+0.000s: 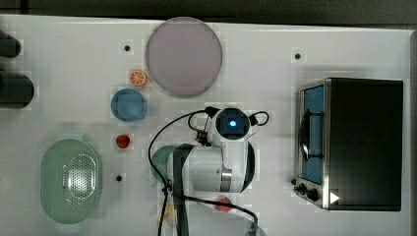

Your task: Pick ketchup from plate and place it on table.

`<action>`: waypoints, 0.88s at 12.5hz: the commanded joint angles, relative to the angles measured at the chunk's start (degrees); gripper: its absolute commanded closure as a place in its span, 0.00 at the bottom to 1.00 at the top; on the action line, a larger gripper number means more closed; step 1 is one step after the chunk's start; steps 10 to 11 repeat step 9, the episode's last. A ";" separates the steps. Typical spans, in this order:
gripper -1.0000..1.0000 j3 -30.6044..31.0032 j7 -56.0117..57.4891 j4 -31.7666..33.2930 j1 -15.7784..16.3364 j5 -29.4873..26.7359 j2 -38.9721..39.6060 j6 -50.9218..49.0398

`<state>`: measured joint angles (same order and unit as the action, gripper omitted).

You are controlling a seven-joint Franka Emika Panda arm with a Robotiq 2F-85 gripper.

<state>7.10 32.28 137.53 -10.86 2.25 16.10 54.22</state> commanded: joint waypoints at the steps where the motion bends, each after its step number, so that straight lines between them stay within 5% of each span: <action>1: 0.00 0.15 -0.36 -2.21 0.04 -0.01 -7.81 0.56; 5: 0.00 0.11 -13.19 -6.76 0.03 -0.01 -18.23 -7.37; 9: 0.00 0.43 -26.26 -16.85 0.05 0.00 -24.73 -30.37; 11: 0.00 0.43 -26.26 -16.85 0.05 0.00 -24.73 -30.37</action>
